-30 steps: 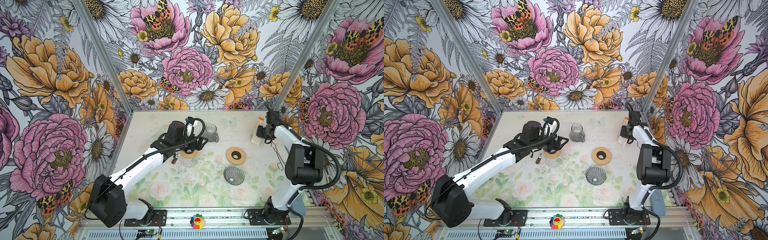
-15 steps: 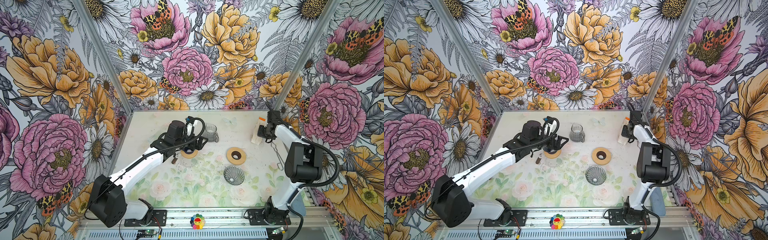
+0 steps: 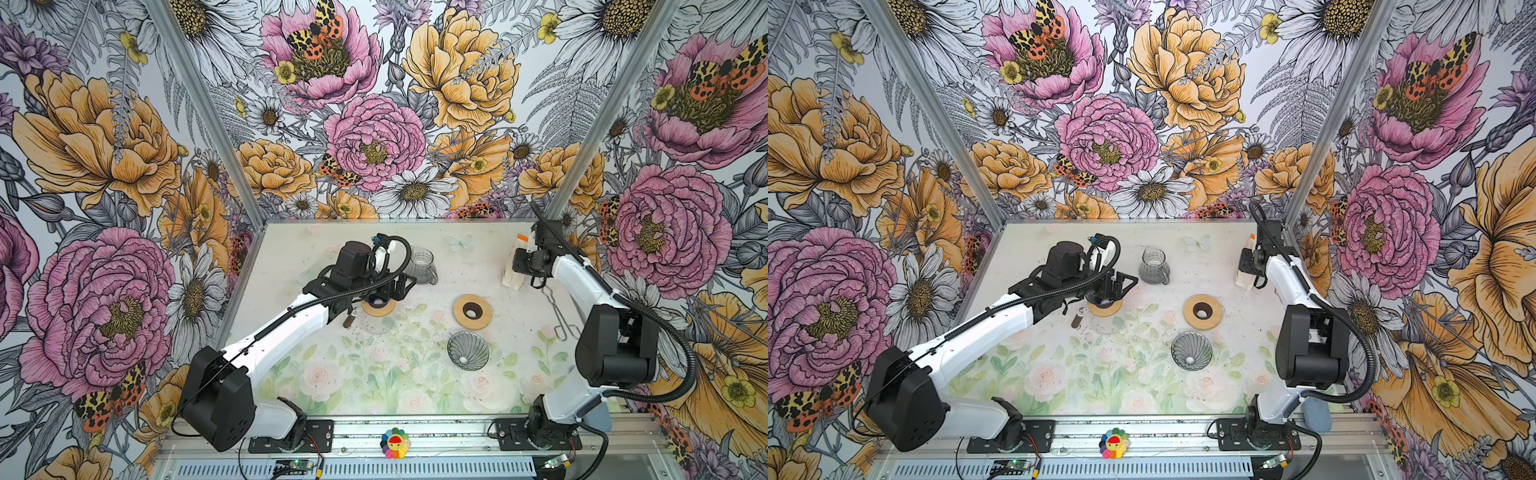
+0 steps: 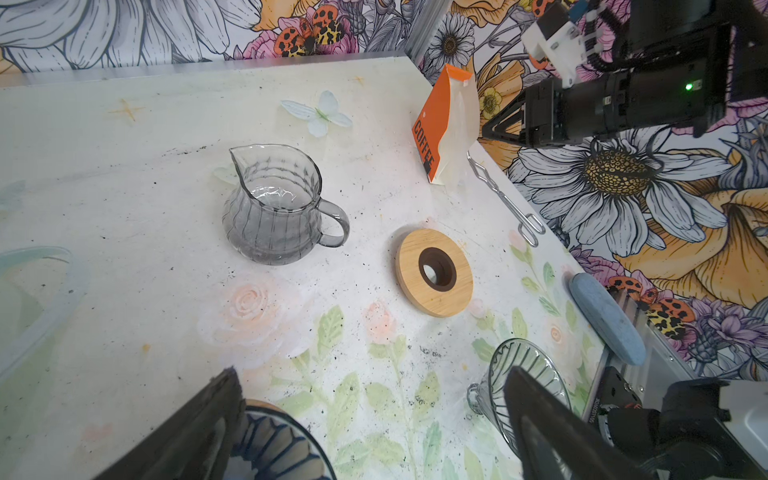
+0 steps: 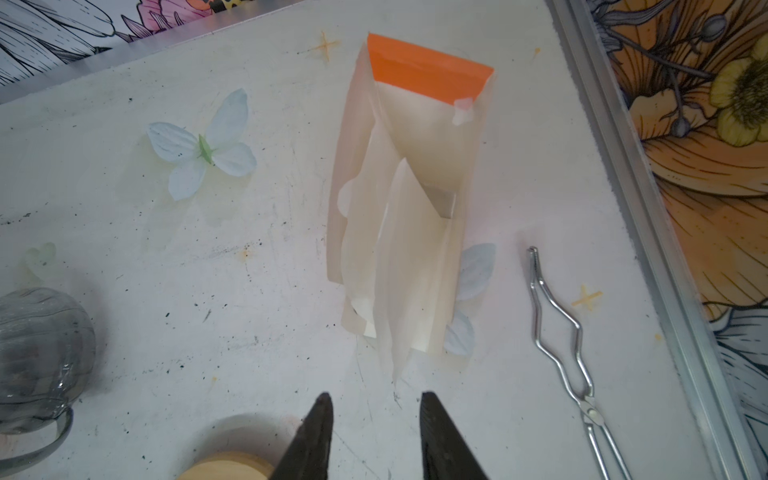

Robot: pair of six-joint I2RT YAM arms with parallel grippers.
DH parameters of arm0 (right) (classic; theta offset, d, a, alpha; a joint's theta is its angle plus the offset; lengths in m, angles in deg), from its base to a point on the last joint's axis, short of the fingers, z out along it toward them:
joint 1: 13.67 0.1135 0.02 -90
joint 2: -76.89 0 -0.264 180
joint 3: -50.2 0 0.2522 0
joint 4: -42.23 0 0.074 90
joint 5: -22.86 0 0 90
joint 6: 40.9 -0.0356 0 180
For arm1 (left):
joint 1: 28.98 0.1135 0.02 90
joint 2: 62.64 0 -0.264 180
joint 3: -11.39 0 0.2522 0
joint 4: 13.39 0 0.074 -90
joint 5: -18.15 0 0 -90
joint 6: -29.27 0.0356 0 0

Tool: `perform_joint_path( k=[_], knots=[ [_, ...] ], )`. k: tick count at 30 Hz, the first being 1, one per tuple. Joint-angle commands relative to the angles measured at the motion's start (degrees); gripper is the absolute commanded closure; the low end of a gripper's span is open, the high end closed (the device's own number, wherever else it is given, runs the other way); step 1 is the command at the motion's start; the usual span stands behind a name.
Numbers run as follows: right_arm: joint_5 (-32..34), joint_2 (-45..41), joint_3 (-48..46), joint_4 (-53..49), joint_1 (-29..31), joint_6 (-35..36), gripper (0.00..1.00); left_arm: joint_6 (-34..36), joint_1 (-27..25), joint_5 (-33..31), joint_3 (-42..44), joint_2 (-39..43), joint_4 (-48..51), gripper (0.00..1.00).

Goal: Place the coffee filter in the dripper

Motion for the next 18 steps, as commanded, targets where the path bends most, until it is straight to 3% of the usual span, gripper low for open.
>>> perform_joint_path(
  k=[1,18],
  knots=[
    [1.3,3.0,0.7,0.1,0.0,-0.8,0.64,0.5,-0.5,-0.1,-1.5,-0.4,-0.1,0.01],
    [8.3,7.0,2.7,0.1,-0.8,-2.1,0.88,0.4,-0.5,-0.2,-1.7,-1.2,-0.1,0.01]
  ],
)
